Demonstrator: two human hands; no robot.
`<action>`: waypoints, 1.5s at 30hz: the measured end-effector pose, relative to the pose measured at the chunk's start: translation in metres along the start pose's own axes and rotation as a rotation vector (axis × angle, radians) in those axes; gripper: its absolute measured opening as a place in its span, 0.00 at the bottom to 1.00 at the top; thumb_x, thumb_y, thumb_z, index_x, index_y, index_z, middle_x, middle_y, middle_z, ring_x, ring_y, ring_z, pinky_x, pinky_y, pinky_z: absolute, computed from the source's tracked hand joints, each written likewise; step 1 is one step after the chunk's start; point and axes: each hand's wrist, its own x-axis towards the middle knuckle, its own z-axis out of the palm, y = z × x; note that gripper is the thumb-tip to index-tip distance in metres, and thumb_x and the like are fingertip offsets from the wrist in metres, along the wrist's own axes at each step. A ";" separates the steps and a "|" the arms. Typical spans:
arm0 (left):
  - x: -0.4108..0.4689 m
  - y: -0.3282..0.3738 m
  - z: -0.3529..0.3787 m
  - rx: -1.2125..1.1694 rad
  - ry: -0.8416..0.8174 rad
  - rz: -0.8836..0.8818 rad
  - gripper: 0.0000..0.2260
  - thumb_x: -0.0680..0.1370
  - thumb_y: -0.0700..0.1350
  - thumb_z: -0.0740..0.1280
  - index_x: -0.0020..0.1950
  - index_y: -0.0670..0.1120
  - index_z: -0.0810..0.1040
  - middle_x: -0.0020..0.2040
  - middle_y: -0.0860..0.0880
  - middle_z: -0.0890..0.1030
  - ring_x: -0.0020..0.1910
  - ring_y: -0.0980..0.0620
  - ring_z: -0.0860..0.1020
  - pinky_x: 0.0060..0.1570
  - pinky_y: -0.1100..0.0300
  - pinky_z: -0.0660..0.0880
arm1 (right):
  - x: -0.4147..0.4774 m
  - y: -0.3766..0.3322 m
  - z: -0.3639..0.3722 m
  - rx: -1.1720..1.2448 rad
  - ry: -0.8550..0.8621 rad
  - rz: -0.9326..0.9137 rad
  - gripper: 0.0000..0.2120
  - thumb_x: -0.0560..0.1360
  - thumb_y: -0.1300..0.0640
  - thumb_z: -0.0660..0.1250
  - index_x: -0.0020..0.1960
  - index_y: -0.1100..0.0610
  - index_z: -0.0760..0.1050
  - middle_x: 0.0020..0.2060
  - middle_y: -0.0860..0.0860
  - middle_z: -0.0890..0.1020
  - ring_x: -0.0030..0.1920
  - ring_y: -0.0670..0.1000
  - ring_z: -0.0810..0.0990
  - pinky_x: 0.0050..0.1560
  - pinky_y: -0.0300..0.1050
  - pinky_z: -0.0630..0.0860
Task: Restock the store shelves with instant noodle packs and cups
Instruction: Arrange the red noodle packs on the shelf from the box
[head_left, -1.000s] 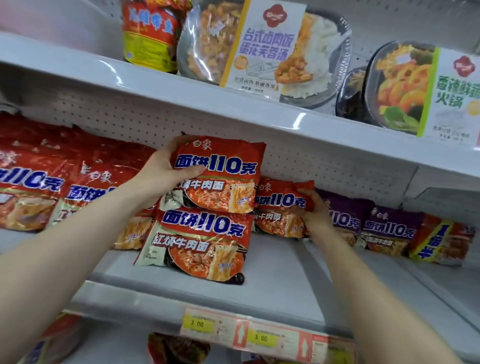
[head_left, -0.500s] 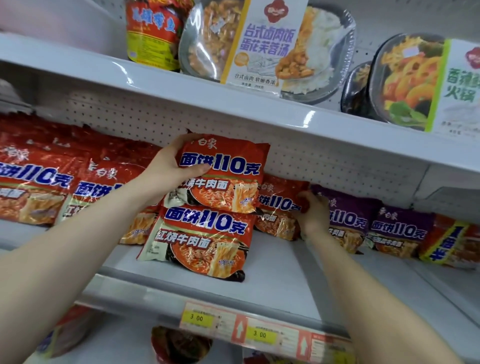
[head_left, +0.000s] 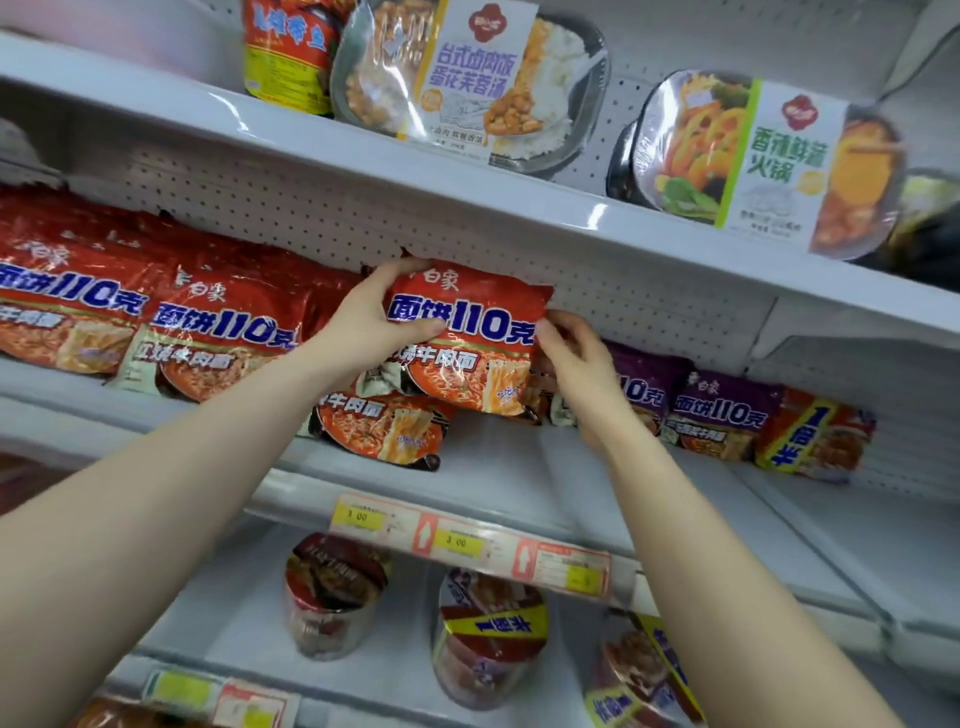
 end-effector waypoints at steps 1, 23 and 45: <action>-0.004 0.003 0.006 -0.010 -0.007 0.006 0.30 0.73 0.43 0.75 0.72 0.53 0.67 0.60 0.55 0.76 0.55 0.55 0.80 0.52 0.57 0.81 | -0.008 -0.001 -0.001 0.056 -0.029 0.035 0.18 0.78 0.47 0.68 0.65 0.46 0.70 0.57 0.50 0.82 0.55 0.49 0.83 0.54 0.49 0.82; -0.008 -0.021 0.106 0.644 -0.275 0.162 0.32 0.78 0.45 0.70 0.79 0.50 0.61 0.80 0.42 0.55 0.77 0.41 0.57 0.75 0.49 0.57 | 0.003 0.059 -0.068 0.110 0.171 0.443 0.19 0.73 0.69 0.72 0.62 0.60 0.75 0.50 0.54 0.84 0.44 0.53 0.84 0.39 0.47 0.80; 0.022 -0.066 0.159 0.994 -0.462 -0.075 0.20 0.79 0.37 0.63 0.71 0.44 0.69 0.70 0.42 0.66 0.68 0.38 0.69 0.68 0.47 0.68 | 0.025 0.091 -0.040 -0.992 -0.261 -0.017 0.25 0.76 0.69 0.66 0.69 0.50 0.74 0.64 0.54 0.74 0.65 0.56 0.74 0.65 0.46 0.70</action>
